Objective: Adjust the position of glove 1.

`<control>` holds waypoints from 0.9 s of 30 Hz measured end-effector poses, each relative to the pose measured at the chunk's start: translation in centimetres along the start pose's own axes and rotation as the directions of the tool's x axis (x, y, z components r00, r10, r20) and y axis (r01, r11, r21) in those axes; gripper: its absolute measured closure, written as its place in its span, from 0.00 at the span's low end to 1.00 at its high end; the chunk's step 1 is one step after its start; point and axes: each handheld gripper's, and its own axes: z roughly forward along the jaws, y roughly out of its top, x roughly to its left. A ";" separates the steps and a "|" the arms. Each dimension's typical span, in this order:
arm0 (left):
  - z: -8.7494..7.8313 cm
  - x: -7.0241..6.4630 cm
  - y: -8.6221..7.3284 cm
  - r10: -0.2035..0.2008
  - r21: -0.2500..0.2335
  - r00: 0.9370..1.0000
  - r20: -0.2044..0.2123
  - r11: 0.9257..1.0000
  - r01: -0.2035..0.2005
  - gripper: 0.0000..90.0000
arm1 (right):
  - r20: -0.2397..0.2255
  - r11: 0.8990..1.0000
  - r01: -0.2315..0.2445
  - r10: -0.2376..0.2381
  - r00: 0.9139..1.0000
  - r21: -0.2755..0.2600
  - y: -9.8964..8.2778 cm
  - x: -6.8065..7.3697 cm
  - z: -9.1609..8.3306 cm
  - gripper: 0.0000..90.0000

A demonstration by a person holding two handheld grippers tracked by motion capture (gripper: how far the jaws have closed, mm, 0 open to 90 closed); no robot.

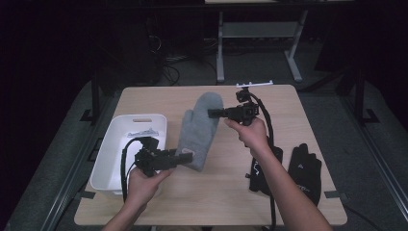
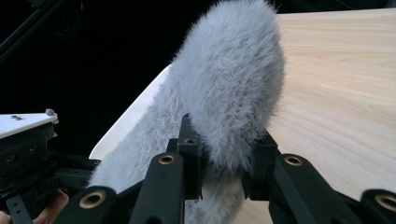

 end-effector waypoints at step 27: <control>-5.2 2.4 0.1 -0.019 -0.034 0.999 -0.039 0.999 0.018 0.48 | -0.052 0.997 0.058 -0.056 0.997 0.041 2.8 3.5 4.8 0.81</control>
